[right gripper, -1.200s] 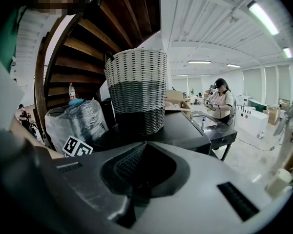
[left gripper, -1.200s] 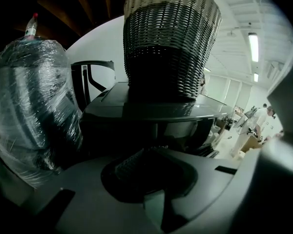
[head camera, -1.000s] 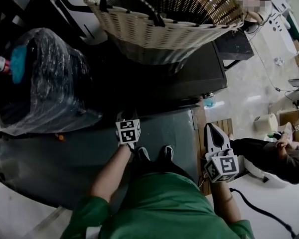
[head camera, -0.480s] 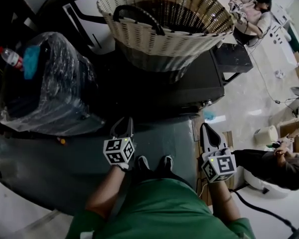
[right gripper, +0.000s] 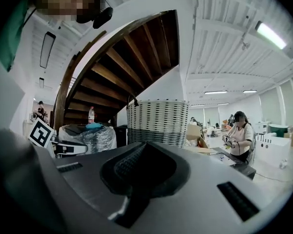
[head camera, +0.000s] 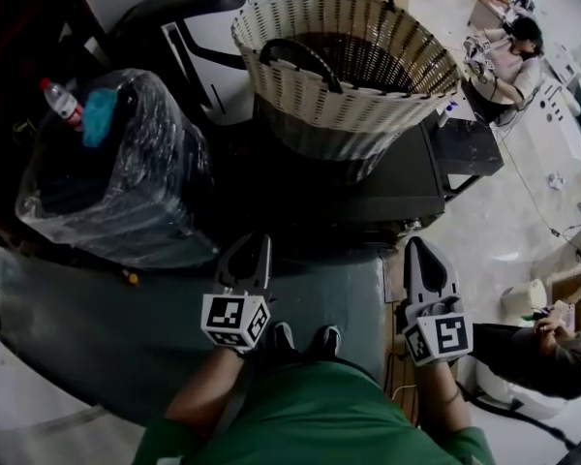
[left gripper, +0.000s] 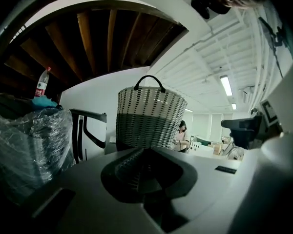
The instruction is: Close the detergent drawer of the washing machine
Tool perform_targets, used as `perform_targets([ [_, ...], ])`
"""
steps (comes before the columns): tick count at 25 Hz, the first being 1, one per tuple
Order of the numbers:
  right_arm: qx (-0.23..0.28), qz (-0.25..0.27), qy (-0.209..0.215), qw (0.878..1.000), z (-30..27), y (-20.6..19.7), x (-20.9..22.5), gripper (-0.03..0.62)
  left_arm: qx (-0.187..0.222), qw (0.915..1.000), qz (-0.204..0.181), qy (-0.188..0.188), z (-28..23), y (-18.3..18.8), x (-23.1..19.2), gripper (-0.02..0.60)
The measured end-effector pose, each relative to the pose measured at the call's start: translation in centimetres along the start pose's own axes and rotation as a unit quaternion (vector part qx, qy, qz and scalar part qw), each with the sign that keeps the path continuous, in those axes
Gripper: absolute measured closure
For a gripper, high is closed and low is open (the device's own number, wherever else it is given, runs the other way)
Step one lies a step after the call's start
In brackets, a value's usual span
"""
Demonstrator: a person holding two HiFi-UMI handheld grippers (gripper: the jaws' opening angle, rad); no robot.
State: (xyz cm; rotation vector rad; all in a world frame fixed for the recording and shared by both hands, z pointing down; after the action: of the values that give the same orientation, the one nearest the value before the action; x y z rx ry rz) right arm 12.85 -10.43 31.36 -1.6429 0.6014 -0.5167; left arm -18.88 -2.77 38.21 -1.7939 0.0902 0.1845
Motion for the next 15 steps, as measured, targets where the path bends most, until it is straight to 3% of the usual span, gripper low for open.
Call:
perform_targets([
  [7,0.014,0.002,0.024,1.0,0.4,0.3,-0.5,0.571,0.025,0.9994,-0.021,0.012,2.4,1.7,0.6,0.526],
  [15,0.016,0.001,0.02,1.0,1.1,0.4,-0.4,0.571,0.049,0.9988,-0.009,0.004,3.2,1.9,0.8,0.526],
])
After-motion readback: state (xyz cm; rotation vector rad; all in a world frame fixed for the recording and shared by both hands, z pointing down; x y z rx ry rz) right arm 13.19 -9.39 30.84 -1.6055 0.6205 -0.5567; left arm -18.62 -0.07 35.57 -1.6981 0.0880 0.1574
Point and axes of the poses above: the fingertips, and each gripper's own axes: z backward along the fingers, x to its right, y out of its top, the point moved 10 cm from there along z, backward along the fingers, and after that the axes turned 4 degrees about -x, right-handed, at the moved point
